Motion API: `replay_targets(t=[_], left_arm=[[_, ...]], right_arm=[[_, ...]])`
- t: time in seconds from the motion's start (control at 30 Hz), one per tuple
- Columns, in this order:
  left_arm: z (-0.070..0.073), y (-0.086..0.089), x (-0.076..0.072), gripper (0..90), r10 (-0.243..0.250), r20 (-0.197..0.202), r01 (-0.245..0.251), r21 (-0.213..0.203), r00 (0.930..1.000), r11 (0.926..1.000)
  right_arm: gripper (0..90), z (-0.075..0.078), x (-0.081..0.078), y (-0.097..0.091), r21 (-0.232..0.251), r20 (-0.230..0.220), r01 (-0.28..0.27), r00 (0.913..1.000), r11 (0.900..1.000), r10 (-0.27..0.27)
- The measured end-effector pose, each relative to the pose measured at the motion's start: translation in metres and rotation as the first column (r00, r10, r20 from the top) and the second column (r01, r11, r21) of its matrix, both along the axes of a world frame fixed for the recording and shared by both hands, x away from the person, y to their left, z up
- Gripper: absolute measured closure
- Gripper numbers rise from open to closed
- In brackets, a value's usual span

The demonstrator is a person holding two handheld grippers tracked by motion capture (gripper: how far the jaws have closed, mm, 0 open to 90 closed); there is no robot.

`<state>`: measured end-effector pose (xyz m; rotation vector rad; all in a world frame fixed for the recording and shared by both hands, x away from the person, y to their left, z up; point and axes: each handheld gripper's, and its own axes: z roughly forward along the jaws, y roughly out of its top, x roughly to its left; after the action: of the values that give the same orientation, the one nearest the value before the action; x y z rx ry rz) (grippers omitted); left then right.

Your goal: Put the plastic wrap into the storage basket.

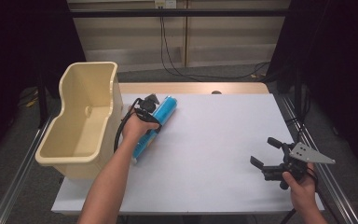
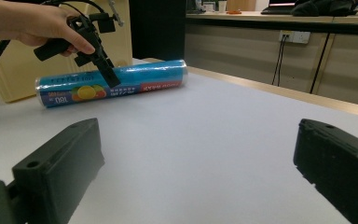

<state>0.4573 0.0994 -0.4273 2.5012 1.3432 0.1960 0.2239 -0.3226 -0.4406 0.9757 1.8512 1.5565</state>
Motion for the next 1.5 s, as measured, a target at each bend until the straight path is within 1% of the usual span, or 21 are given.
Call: replay_targets(t=[0.1,0.2,0.33,0.4,0.57,0.67,0.8,0.9,0.93,1.0,1.03,1.07,1.17,1.2,1.3,1.33,1.37,1.4,1.43,1.47,1.5], left_arm=[[0.0,0.0,0.006,31.9,-0.006,-0.011,0.006,-0.014,0.9999,0.9999],[-0.003,-0.002,0.013,30.8,-0.022,-0.026,0.022,-0.009,0.9994,0.9997],[-0.009,-0.006,0.022,30.4,-0.027,-0.039,0.028,0.005,0.9989,0.9996],[-0.011,-0.007,0.025,30.2,-0.022,-0.04,0.023,0.008,0.9989,0.9997],[-0.016,-0.011,0.028,30.2,-0.042,-0.039,0.043,0.014,0.9984,0.999],[-0.021,-0.013,0.031,29.9,-0.022,-0.056,0.022,0.0,0.9982,0.9998],[-0.022,-0.017,0.034,31.1,0.0,-0.071,0.002,0.024,0.9975,0.9997],[-0.021,-0.017,0.033,31.8,0.003,-0.074,-0.001,0.027,0.9972,0.9996],[-0.02,-0.019,0.033,31.9,0.009,-0.077,-0.006,0.037,0.997,0.9993],[-0.018,-0.022,0.033,32.0,0.013,-0.103,-0.006,0.069,0.9946,0.9976],[-0.017,-0.024,0.032,32.0,0.024,-0.117,-0.015,0.072,0.9928,0.9973],[-0.015,-0.025,0.032,32.0,0.035,-0.138,-0.025,0.072,0.9898,0.9971],[-0.004,-0.026,0.029,32.1,0.073,-0.137,-0.068,0.038,0.9879,0.9969],[0.001,-0.025,0.029,32.1,0.083,-0.144,-0.08,0.024,0.9861,0.9965],[0.02,-0.024,0.027,32.1,0.109,-0.159,-0.106,0.022,0.9813,0.9941],[0.026,-0.024,0.026,32.1,0.107,-0.159,-0.105,0.025,0.9815,0.9942],[0.037,-0.023,0.025,32.1,0.103,-0.152,-0.101,0.026,0.983,0.9946],[0.037,-0.023,0.025,32.0,0.103,-0.152,-0.101,0.026,0.983,0.9946],[0.047,-0.022,0.022,32.1,0.099,-0.126,-0.098,0.01,0.9871,0.9951],[0.047,-0.022,0.022,32.1,0.099,-0.126,-0.098,0.01,0.9871,0.9951],[0.052,-0.021,0.02,32.1,0.103,-0.113,-0.104,0.0,0.9883,0.9946]], right_arm=[[0.7,-0.001,0.001,0.001,-0.001,-0.006,-0.001,1.0,1.0,0.001],[0.7,-0.002,0.002,0.0,-0.006,-0.008,-0.003,1.0,1.0,0.003],[0.7,-0.002,0.001,-0.001,-0.005,-0.008,0.0,1.0,1.0,0.0],[0.7,-0.002,0.001,-0.001,-0.003,-0.009,0.0,1.0,1.0,0.0],[0.7,-0.002,0.001,-0.002,-0.002,-0.01,0.0,1.0,1.0,0.0],[0.7,-0.002,0.001,-0.002,-0.002,-0.009,0.0,1.0,1.0,0.0],[0.7,-0.002,0.001,-0.002,0.001,-0.006,0.001,1.0,1.0,-0.001],[0.7,-0.002,0.002,-0.003,-0.002,-0.01,0.001,1.0,1.0,-0.001],[0.7,-0.002,0.001,-0.003,-0.002,-0.009,0.0,1.0,1.0,0.0],[0.7,-0.002,0.001,-0.004,0.004,-0.007,0.003,1.0,1.0,-0.002],[0.7,-0.002,0.001,-0.004,0.004,-0.007,0.003,1.0,1.0,-0.002],[0.7,-0.002,0.001,-0.004,0.006,-0.007,0.004,1.0,1.0,-0.004],[0.7,-0.001,0.001,-0.005,0.008,-0.005,0.006,1.0,0.9999,-0.006],[0.7,-0.001,0.002,-0.005,0.008,-0.003,0.005,1.0,1.0,-0.005],[0.7,-0.001,0.002,-0.005,0.008,-0.007,0.004,1.0,1.0,-0.004],[0.7,-0.001,0.002,-0.004,0.007,-0.006,0.002,1.0,1.0,-0.002],[0.7,-0.001,0.001,-0.004,0.005,-0.004,0.001,1.0,1.0,-0.001],[0.7,-0.001,0.001,-0.004,0.005,-0.004,0.001,1.0,1.0,-0.001],[0.7,-0.001,0.002,-0.004,0.006,-0.004,0.003,1.0,1.0,-0.003],[0.7,-0.001,0.002,-0.004,0.006,-0.004,0.003,1.0,1.0,-0.003],[0.7,-0.001,0.002,-0.004,0.007,-0.003,0.004,1.0,1.0,-0.004]])
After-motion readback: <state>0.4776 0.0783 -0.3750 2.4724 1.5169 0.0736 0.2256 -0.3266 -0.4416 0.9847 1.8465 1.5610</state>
